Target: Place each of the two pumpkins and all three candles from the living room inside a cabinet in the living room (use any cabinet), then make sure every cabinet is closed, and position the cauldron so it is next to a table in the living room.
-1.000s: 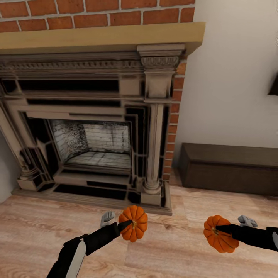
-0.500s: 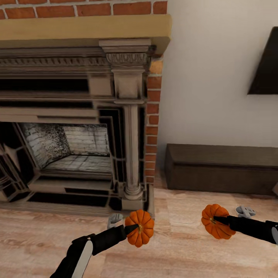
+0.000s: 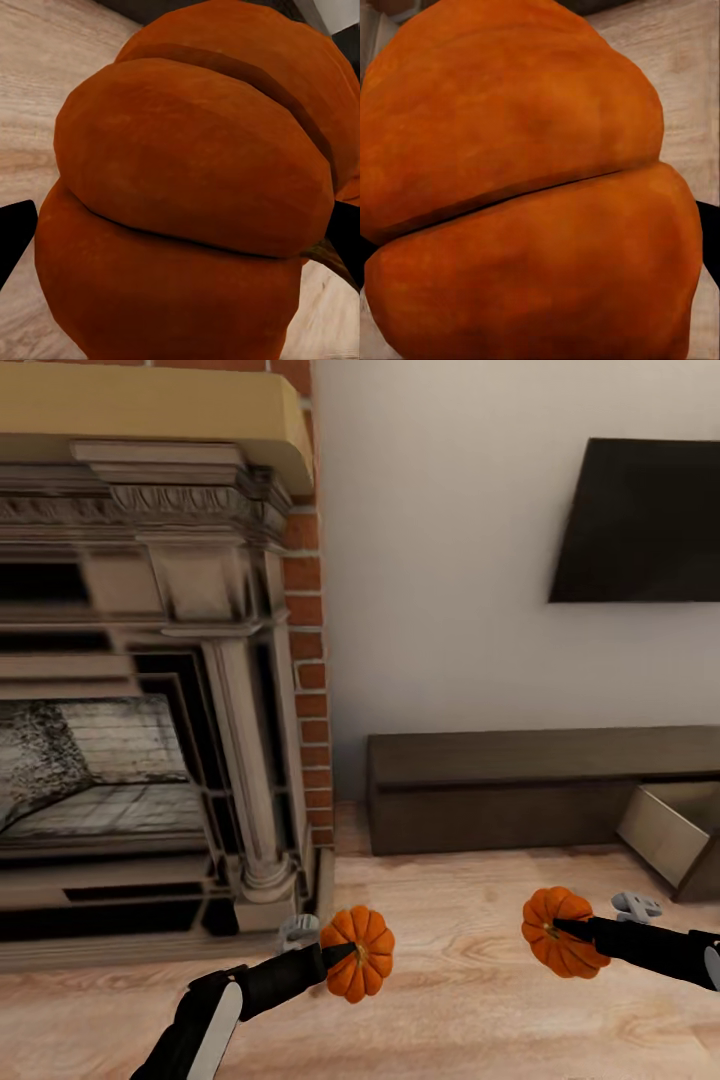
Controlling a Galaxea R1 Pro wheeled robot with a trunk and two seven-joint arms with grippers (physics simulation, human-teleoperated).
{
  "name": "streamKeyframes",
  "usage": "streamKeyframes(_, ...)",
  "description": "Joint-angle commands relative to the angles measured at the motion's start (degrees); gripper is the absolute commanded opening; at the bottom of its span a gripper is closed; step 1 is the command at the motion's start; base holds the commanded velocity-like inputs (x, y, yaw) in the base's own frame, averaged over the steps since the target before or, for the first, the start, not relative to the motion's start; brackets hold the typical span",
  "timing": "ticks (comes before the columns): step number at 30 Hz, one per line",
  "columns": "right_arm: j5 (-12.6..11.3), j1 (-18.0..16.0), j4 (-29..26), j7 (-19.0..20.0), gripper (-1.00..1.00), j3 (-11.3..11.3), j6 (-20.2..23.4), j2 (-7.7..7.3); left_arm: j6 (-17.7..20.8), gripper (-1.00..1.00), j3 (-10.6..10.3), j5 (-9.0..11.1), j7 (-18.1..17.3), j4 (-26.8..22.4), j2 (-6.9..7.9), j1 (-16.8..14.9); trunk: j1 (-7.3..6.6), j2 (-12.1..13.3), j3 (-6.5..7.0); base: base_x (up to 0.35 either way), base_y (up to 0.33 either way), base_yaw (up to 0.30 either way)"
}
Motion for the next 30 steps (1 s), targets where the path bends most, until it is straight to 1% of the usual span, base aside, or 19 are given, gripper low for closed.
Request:
streamKeyframes(1, -0.7, -0.1, 0.0, 0.0, -1.00, 0.0, 0.5, 0.03, 0.5, -1.00, 0.1, 0.7, -0.3, -0.1, -0.04, 0.0, 0.00, 0.0, -0.05, 0.155, -0.320, -0.281)
streamKeyframes(18, -0.6, -0.1, -0.1, 0.0, -1.00, 0.2, 0.5, 0.22, 0.5, -1.00, 0.1, 0.6, -0.2, 0.0, -0.80, -0.2, 0.00, 0.0, -0.05, 0.154, -0.321, -0.281)
streamKeyframes(21, -0.5, -0.2, -0.3, -0.1, -1.00, 0.1, 0.5, 0.29, 0.5, -1.00, -0.7, 0.6, -0.1, 0.0, -0.83, -0.2, 0.00, 0.0, -0.05, 0.149, -0.321, -0.259)
streamKeyframes(22, -0.5, -0.2, -0.3, -0.2, -1.00, 0.2, 0.5, 0.33, 0.5, -1.00, -1.4, 0.6, -0.1, 0.0, -0.86, -0.2, 0.00, 0.0, -0.05, 0.147, -0.322, -0.158)
streamKeyframes(24, -0.6, -0.4, -0.4, -0.4, -1.00, 0.2, 0.4, 0.41, 0.5, -1.00, -1.9, 0.6, 0.0, 0.0, -0.90, -0.2, 0.00, 0.0, -0.05, 0.147, -0.322, -0.113)
streamKeyframes(27, -0.6, -1.3, -0.7, -0.5, -1.00, 0.2, 0.3, 0.53, 0.5, -1.00, -2.5, 0.6, 0.0, -0.1, -1.22, -0.2, 0.00, 0.0, -0.05, 0.145, -0.322, -0.052)
streamKeyframes(29, -0.7, -2.9, -0.8, -0.5, -1.00, 0.2, 0.3, 0.58, 0.5, -1.00, -2.7, 0.7, 0.3, -0.1, -1.53, -0.4, 0.00, 0.0, -0.05, 0.144, -0.323, -0.022)
streamKeyframes(30, -0.6, -5.6, -0.9, -0.6, -1.00, 0.2, 0.4, 0.63, 0.5, -1.00, -2.9, 1.0, 1.3, -0.4, -1.87, -0.9, 0.00, 0.0, -0.05, 0.142, -0.324, -0.011)
